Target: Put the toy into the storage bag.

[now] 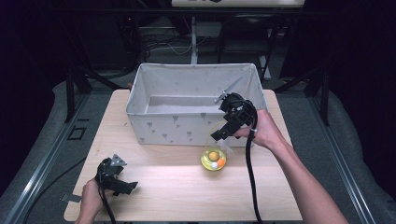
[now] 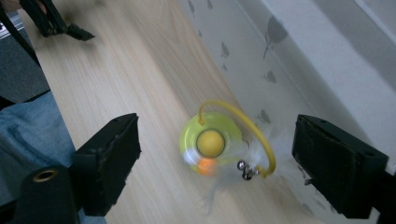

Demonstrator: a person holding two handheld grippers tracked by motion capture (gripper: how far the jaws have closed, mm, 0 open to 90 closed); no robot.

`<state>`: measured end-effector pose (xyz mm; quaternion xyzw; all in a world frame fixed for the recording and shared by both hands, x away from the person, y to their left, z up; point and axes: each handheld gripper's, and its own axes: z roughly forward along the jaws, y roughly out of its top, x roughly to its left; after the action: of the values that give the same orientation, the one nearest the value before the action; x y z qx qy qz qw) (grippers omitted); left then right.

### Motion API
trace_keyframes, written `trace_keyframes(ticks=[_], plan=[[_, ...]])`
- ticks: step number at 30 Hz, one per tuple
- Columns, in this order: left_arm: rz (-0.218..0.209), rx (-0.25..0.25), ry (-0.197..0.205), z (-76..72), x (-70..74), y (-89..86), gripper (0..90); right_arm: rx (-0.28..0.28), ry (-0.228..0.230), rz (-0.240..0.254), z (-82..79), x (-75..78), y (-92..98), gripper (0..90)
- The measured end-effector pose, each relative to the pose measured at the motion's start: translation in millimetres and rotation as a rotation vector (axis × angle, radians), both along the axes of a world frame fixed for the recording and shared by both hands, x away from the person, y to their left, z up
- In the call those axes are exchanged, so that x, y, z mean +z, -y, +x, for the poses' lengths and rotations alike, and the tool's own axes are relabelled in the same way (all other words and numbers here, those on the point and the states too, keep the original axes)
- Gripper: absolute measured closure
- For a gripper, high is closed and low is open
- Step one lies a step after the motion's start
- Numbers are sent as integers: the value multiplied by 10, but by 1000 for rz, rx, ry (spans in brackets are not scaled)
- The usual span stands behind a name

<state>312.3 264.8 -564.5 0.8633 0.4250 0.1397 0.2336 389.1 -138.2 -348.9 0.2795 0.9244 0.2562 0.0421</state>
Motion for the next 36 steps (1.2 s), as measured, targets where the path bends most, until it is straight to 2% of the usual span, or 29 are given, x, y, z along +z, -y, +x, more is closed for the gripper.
trace_keyframes(ticks=[4,8,11,12,13,14,16,19,20,23,30,31,36], plan=[[4,-2,2,-2,5,6,1,21,1,-21,65,12,-118,270],[9,-5,-15,2,0,2,1,36,-6,-66,116,-32,-212,386],[14,-8,-15,4,-4,12,1,48,-17,-82,139,-69,-255,485],[14,-8,-15,4,-4,12,1,48,-17,-82,139,-69,-255,485],[15,-13,-16,9,-1,24,1,59,-25,-98,154,-100,-283,543],[15,-13,-16,9,-1,24,1,59,-25,-98,154,-100,-283,543],[17,-22,-5,8,12,47,1,63,-36,-125,172,-147,-308,621],[12,-24,-5,10,9,55,1,74,-50,-150,187,-185,-322,680],[19,-32,-9,18,7,60,1,74,-50,-150,187,-185,-322,680],[18,-35,-6,11,12,67,1,87,-58,-149,185,-204,-320,753],[16,-26,3,3,29,51,1,98,-68,-170,165,-241,-320,823],[20,-28,1,9,21,56,1,104,-63,-174,156,-246,-323,869],[23,-33,-1,4,23,64,1,102,-58,-172,149,-246,-323,880]])
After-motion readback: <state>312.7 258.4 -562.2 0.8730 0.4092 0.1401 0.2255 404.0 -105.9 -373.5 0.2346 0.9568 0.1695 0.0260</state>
